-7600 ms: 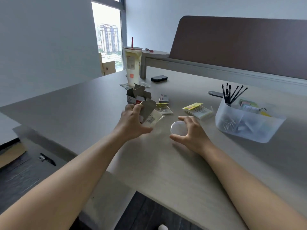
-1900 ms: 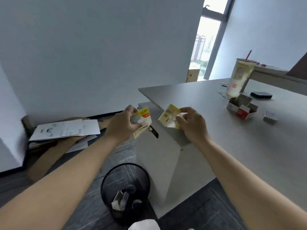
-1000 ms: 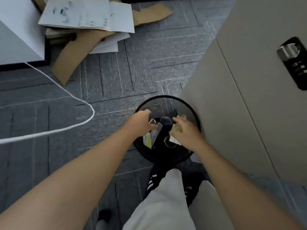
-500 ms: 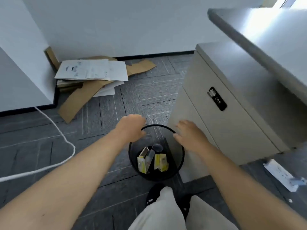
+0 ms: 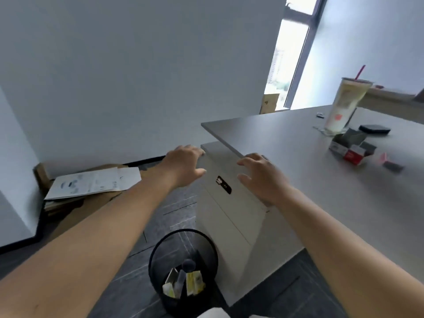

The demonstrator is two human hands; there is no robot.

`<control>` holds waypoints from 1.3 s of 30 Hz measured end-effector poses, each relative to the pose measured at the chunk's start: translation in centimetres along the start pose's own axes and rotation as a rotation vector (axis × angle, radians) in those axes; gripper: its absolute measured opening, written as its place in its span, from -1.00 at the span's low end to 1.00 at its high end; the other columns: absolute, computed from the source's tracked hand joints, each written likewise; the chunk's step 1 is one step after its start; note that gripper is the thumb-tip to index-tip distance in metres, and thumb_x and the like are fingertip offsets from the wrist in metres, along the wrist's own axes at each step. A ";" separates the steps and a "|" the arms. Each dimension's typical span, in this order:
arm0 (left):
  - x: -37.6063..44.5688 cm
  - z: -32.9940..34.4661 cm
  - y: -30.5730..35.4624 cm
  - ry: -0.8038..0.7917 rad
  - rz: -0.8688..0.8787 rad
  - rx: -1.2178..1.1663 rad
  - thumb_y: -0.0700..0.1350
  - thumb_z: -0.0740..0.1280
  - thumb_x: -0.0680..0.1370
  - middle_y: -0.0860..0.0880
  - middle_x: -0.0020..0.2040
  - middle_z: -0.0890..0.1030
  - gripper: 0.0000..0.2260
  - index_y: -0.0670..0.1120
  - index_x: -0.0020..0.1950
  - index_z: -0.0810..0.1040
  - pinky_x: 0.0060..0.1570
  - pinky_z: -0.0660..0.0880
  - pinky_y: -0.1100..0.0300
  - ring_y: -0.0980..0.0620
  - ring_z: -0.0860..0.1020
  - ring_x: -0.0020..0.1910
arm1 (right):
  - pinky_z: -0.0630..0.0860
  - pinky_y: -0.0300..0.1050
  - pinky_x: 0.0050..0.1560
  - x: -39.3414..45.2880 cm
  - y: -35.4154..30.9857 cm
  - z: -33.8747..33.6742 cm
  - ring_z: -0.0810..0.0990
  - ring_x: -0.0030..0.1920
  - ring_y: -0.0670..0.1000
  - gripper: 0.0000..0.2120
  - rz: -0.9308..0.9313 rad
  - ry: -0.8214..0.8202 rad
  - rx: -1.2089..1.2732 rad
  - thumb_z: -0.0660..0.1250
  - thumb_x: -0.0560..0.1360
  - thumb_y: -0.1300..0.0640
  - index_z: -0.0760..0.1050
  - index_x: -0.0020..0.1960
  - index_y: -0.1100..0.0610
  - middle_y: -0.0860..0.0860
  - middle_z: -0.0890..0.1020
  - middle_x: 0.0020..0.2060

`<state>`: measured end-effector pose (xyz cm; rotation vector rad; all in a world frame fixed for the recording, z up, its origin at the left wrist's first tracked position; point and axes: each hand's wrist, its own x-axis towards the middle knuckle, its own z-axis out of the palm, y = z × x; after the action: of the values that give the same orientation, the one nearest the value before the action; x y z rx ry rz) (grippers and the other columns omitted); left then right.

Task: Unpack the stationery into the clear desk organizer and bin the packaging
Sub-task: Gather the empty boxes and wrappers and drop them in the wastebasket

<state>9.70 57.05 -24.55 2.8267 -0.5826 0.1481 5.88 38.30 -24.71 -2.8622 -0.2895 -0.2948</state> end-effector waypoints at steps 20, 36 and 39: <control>17.9 8.3 26.1 -0.129 0.299 -0.304 0.08 0.36 0.43 -0.12 0.45 0.23 -0.31 -0.07 0.45 0.14 0.35 0.27 0.05 -0.09 0.26 0.41 | 0.26 -0.12 0.28 -6.6 28.9 -8.5 0.35 0.32 0.12 -0.58 0.620 0.231 -0.013 0.27 0.47 0.13 0.34 0.31 0.19 0.16 0.39 0.31; 25.0 12.4 31.1 -0.116 0.200 -0.340 0.22 0.42 0.29 -0.14 0.40 0.20 -0.20 -0.01 0.42 0.18 0.35 0.18 -0.01 -0.15 0.22 0.38 | 0.30 -0.16 0.17 -1.7 35.7 -7.4 0.41 0.22 0.15 -0.65 0.698 0.274 0.126 0.32 0.45 0.10 0.40 0.19 0.18 0.19 0.35 0.26; 24.8 12.4 30.9 -0.102 0.210 -0.361 0.19 0.42 0.31 -0.12 0.33 0.24 -0.28 -0.04 0.36 0.28 0.32 0.22 0.01 -0.12 0.24 0.34 | 0.32 -0.13 0.09 -1.8 35.8 -7.4 0.43 0.16 0.20 -0.73 0.700 0.323 0.108 0.31 0.45 0.17 0.41 0.11 0.23 0.21 0.38 0.20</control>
<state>20.62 17.00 -25.86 2.4317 -0.8360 -0.0588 10.70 2.05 -26.12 -2.5486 0.7132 -0.5551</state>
